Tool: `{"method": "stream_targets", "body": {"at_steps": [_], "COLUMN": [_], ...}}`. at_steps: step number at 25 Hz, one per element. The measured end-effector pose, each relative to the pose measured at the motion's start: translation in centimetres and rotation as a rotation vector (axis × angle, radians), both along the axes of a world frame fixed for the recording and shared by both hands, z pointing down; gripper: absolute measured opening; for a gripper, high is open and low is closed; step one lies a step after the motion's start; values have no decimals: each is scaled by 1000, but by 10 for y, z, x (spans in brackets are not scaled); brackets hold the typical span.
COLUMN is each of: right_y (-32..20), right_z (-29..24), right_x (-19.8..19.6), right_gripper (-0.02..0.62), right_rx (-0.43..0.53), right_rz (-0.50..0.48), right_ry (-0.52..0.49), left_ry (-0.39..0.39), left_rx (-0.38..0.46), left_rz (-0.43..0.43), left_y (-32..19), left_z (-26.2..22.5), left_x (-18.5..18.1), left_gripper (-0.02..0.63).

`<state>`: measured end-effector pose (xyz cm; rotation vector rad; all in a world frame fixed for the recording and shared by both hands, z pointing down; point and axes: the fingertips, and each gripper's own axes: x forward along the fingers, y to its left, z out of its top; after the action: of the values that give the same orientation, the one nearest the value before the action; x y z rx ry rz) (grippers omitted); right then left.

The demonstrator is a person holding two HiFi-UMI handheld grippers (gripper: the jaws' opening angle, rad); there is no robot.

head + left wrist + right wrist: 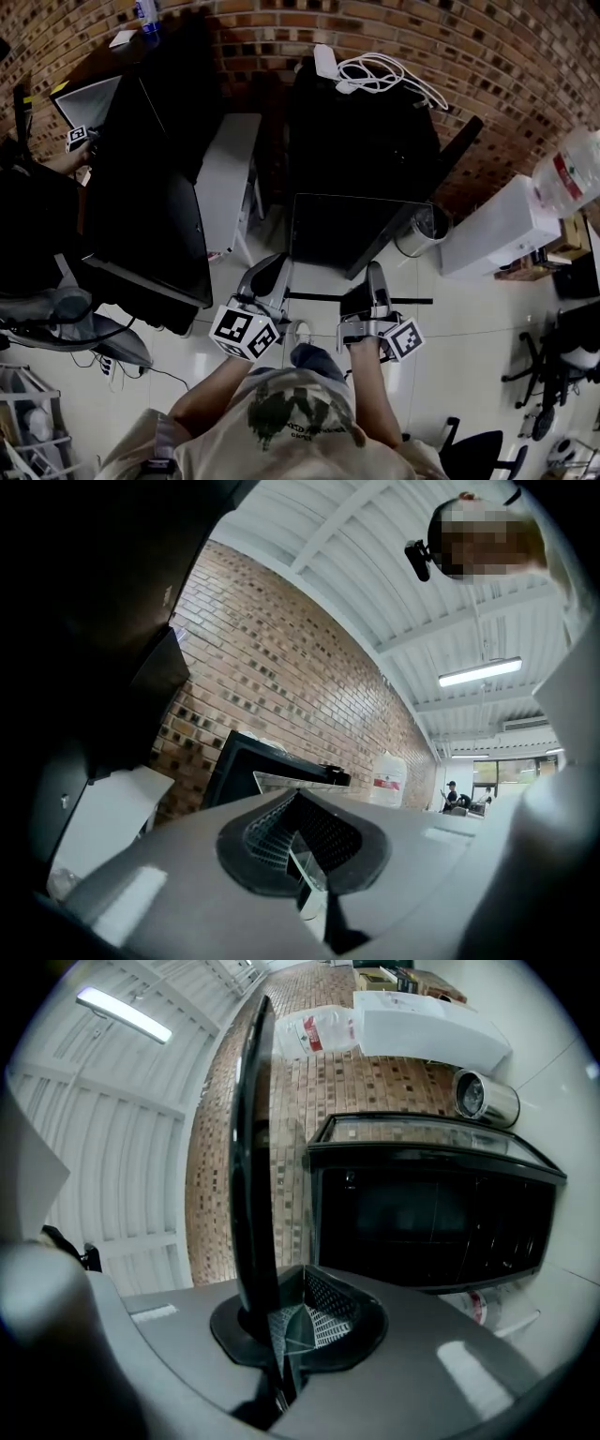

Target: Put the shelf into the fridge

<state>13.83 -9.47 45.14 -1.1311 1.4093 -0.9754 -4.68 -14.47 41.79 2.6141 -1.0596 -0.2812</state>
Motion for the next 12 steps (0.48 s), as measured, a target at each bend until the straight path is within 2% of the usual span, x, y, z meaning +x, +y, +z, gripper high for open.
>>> {"method": "stream_targets", "body": {"at_steps": [12], "right_y": [-90], "right_z": [32], "right_x": [20], "right_gripper": [15], "right_rx": [-31], "right_rz": [-17], "right_ry": [-30], "left_ry": [-33], "left_rx": [-31], "left_rz": [-1], "left_y": [-57], "left_z": [17], "left_x": [27], "left_gripper": [-25]}}
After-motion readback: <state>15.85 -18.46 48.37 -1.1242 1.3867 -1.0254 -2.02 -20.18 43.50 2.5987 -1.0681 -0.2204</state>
